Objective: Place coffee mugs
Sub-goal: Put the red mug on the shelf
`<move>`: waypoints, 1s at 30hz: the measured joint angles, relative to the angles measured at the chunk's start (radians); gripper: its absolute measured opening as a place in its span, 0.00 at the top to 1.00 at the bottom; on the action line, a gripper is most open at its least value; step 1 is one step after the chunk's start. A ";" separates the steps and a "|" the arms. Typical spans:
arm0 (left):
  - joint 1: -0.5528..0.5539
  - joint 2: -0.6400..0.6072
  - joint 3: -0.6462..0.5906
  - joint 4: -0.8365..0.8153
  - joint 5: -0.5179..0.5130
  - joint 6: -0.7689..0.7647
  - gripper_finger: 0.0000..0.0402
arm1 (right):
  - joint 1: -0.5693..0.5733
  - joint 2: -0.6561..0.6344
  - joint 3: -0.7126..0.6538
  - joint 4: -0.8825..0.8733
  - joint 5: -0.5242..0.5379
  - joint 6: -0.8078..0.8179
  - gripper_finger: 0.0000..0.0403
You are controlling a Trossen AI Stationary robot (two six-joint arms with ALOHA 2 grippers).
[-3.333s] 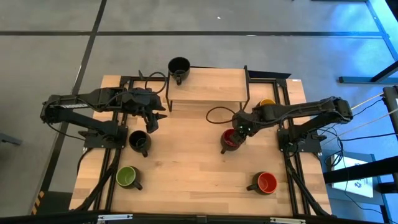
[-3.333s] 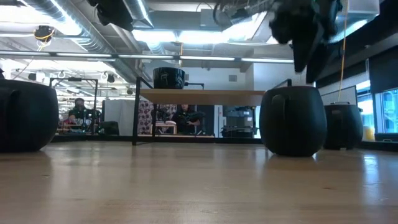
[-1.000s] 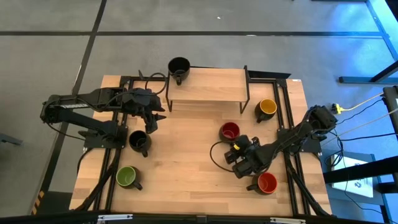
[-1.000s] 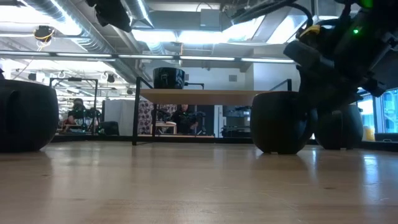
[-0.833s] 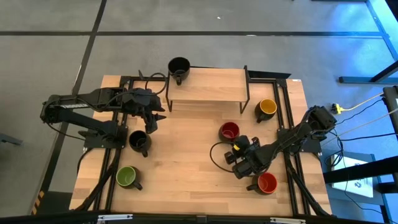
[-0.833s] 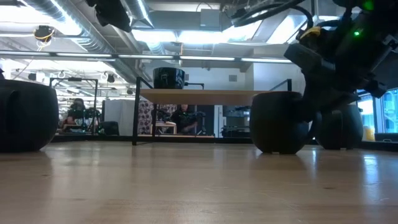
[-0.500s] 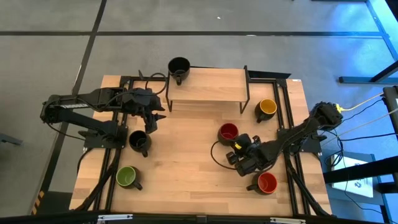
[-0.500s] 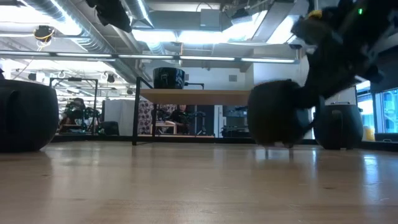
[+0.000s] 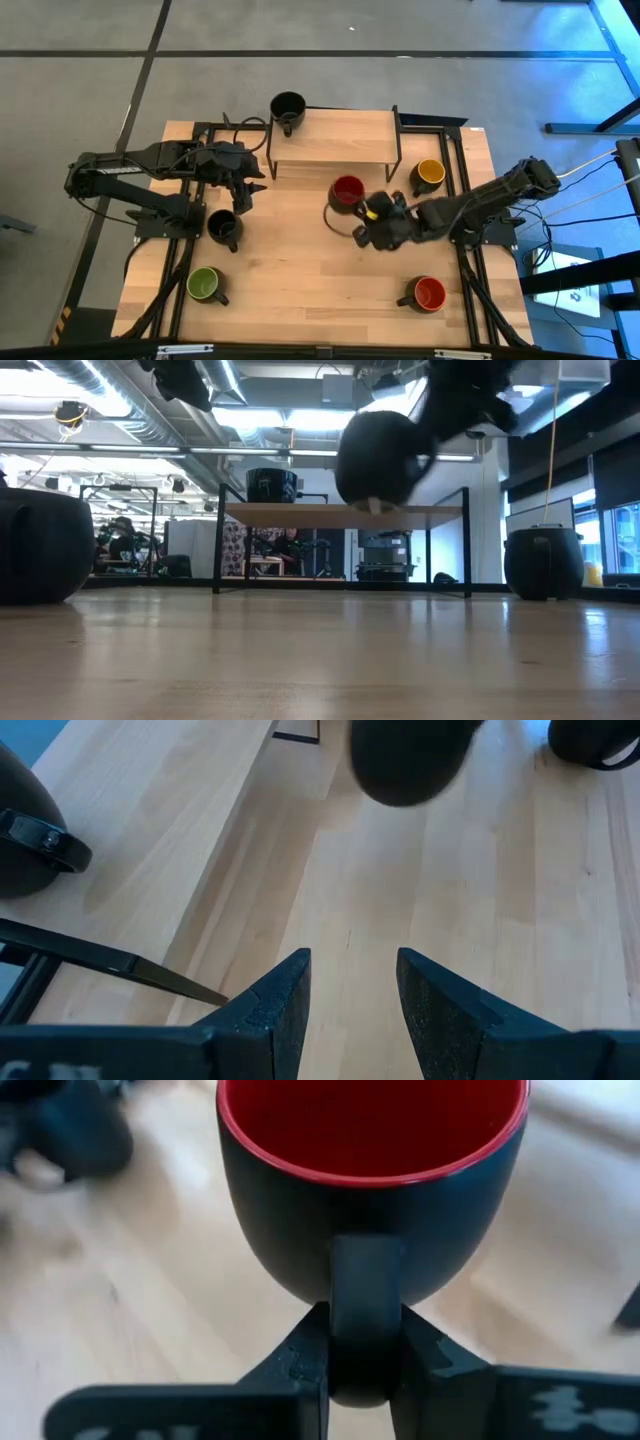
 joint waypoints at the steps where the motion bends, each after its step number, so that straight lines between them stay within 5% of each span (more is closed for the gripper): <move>1: 0.000 0.000 0.000 0.000 0.000 0.000 0.64 | -0.021 0.000 0.027 -0.010 0.007 -0.027 0.89; 10: 0.000 0.000 0.000 0.000 0.000 0.000 0.64 | -0.192 0.038 0.254 -0.060 0.016 -0.239 0.89; 20: 0.000 0.000 0.000 -0.001 0.000 -0.001 0.64 | -0.375 0.239 0.515 -0.144 0.024 -0.390 0.89; 30: 0.000 0.001 0.000 0.000 -0.001 0.000 0.64 | -0.542 0.335 0.567 -0.097 0.009 -0.412 0.89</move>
